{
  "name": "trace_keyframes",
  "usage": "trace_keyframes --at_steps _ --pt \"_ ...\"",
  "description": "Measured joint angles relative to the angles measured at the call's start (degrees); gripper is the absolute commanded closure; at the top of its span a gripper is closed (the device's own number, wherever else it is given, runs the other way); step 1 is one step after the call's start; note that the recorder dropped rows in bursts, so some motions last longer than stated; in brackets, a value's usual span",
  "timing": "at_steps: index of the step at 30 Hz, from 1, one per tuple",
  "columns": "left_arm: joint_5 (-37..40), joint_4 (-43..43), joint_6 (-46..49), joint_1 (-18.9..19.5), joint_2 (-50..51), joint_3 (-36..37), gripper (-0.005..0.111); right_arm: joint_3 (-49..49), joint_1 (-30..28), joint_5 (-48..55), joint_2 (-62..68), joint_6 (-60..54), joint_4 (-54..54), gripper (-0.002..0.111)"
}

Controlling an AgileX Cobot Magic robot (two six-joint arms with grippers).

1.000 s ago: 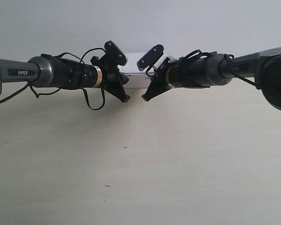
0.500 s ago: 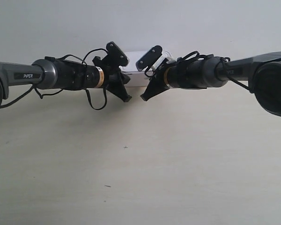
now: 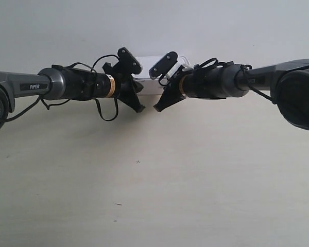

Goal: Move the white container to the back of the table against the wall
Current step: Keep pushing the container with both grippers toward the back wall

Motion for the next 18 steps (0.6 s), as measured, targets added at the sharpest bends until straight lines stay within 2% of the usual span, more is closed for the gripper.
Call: trace_keyframes --at_steps 18 --pt "0.1 -0.9 2.3 1.0 0.0 0.0 0.107 -1.5 0.0 -0.4 0.9 0.0 0.5 0.108"
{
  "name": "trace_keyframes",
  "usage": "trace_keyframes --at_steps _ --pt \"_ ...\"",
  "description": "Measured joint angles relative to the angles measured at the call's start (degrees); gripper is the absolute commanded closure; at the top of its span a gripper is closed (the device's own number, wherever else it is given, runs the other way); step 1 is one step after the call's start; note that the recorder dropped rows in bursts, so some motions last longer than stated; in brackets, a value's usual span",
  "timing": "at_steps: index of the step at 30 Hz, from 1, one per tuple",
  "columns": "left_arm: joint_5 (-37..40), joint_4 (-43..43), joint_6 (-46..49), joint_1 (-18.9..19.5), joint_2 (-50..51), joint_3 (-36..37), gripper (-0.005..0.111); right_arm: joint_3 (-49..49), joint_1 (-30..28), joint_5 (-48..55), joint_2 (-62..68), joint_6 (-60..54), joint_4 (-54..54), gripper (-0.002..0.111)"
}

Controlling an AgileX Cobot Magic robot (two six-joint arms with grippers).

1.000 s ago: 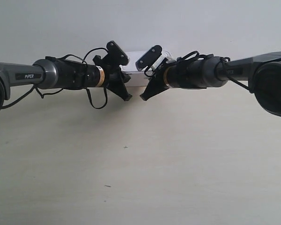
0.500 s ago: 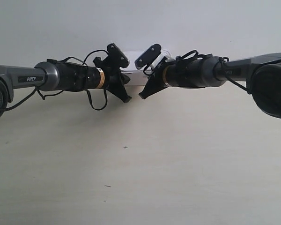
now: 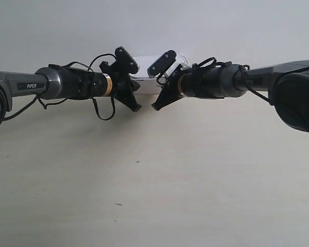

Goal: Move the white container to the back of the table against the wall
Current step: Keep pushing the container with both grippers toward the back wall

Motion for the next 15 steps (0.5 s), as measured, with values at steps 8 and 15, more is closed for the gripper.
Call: trace_keyframes --at_steps 8,15 --pt "-0.2 -0.1 7.6 0.6 0.0 0.0 0.107 0.0 0.0 -0.1 0.0 -1.9 0.0 0.108" --pt "-0.6 -1.8 17.8 0.6 1.1 -0.5 0.107 -0.1 0.0 -0.1 0.0 -5.4 0.0 0.108"
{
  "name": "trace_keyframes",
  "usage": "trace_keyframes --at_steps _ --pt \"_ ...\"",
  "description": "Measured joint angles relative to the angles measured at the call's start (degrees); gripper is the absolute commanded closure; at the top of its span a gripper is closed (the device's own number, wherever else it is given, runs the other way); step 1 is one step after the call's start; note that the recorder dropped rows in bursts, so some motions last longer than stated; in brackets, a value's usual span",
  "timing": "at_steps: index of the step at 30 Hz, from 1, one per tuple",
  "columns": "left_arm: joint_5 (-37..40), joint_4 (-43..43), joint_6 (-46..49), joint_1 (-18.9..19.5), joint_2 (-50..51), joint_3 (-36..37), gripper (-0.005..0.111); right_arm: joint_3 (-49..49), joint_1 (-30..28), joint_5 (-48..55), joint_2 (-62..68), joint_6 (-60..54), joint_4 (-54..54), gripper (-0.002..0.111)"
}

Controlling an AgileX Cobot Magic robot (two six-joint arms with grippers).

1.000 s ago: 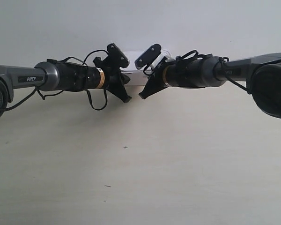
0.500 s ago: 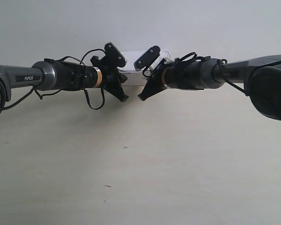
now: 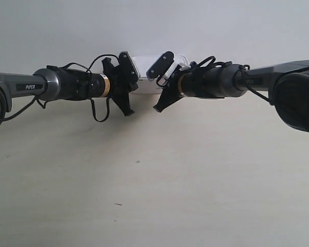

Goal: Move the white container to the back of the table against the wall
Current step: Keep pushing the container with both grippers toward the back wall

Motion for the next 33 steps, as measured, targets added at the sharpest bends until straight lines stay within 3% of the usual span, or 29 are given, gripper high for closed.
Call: trace_keyframes --at_steps 10,33 --pt "-4.9 -1.7 0.8 0.1 4.6 -5.7 0.107 -4.0 0.3 -1.4 3.0 -1.4 -1.3 0.108" --pt "-3.6 -3.6 -1.4 0.3 4.1 -4.6 0.107 -4.6 0.3 -2.1 3.7 -0.6 -0.1 0.108"
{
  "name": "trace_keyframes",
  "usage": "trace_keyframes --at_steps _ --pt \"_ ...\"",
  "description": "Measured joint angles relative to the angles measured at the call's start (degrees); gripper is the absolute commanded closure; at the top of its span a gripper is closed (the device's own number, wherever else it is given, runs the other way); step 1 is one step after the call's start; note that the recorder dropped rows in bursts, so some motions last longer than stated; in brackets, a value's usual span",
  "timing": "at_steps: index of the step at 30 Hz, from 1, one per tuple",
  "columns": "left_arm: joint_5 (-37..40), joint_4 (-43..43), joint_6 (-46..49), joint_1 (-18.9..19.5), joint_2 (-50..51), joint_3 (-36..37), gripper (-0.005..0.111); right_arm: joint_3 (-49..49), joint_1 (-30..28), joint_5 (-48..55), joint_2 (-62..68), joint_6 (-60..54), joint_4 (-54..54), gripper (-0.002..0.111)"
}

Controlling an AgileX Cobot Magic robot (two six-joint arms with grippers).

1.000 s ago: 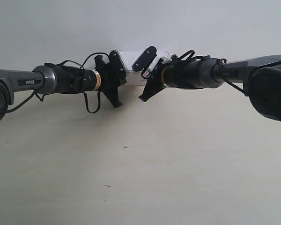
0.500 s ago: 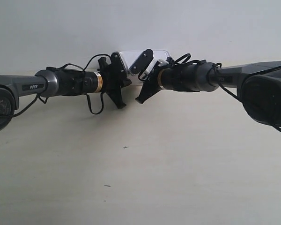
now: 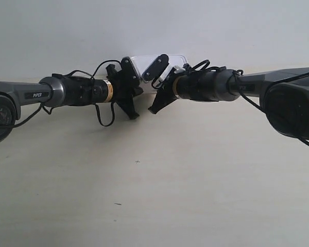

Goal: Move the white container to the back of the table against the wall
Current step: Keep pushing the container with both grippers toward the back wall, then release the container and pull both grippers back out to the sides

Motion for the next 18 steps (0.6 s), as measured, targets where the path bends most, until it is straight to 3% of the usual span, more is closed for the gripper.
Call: trace_keyframes --at_steps 18 --pt "5.3 -3.7 -2.0 0.1 -8.0 9.7 0.107 5.9 -0.4 0.6 -5.2 -1.5 1.2 0.108"
